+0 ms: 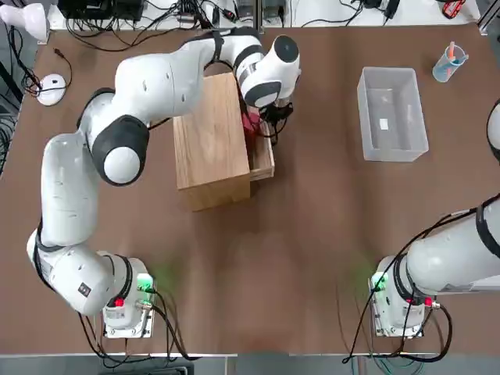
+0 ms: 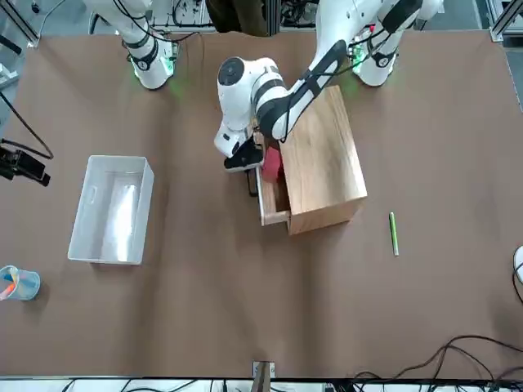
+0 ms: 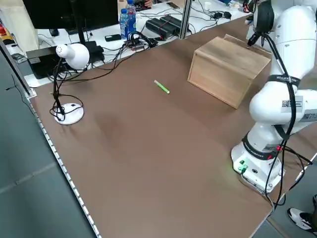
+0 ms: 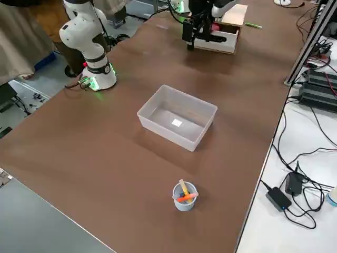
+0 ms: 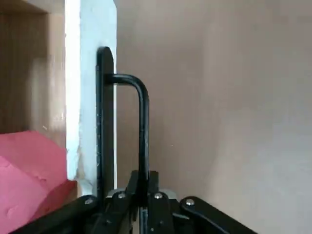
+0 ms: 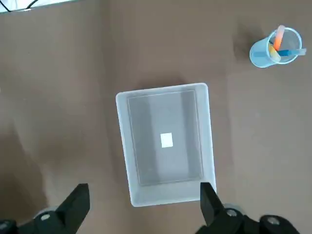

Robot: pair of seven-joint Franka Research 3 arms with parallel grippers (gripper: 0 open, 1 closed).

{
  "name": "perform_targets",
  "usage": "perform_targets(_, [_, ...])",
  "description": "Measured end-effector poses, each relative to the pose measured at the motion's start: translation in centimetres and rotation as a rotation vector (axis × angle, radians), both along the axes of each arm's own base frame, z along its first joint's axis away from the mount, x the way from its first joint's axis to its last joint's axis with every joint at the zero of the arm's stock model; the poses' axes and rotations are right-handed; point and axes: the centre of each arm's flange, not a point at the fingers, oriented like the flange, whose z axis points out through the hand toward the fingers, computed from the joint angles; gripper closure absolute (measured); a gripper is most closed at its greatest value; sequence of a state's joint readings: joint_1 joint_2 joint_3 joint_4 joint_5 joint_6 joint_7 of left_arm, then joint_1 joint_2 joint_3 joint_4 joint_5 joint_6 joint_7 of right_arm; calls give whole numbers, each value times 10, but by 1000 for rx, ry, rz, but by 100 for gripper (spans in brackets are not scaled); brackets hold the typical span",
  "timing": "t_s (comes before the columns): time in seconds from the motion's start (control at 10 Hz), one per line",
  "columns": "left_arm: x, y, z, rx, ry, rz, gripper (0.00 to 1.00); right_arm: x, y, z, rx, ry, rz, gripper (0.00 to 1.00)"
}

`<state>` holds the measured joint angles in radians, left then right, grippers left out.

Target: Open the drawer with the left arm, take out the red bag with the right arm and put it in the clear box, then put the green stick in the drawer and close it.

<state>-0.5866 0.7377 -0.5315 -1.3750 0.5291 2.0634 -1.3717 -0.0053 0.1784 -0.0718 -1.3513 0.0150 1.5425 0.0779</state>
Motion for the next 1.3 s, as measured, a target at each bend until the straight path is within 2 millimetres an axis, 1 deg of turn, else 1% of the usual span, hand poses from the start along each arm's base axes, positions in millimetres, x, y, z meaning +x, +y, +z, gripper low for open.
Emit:
perform_targets(0.2, [-1,-7,2,-55,-15,-8,87,0,0,0,0,0,0,0])
perform_targets(0.4, [-1,-15,0,-115,-25,-15,87,0,-1,0,0,0,-1,0])
perform_targets(0.6, [-1,-20,1,-132,-29,-16,87,0,-1,0,0,0,-1,0])
perform_targets(0.8, [-2,-20,2,-136,-30,-16,85,0,-1,0,0,0,-2,0])
perform_targets(0.9, [-2,-23,5,-150,-33,-15,76,0,-1,0,0,0,-2,0])
perform_targets(1.1, [-4,-31,22,-204,-25,-5,43,0,-1,0,0,0,-2,0])
perform_targets(1.2, [-9,-35,29,-206,-18,-5,30,0,-2,0,0,0,-3,0])
perform_targets(1.3, [-12,-34,29,-175,-6,-3,15,0,-2,0,0,0,-3,0])
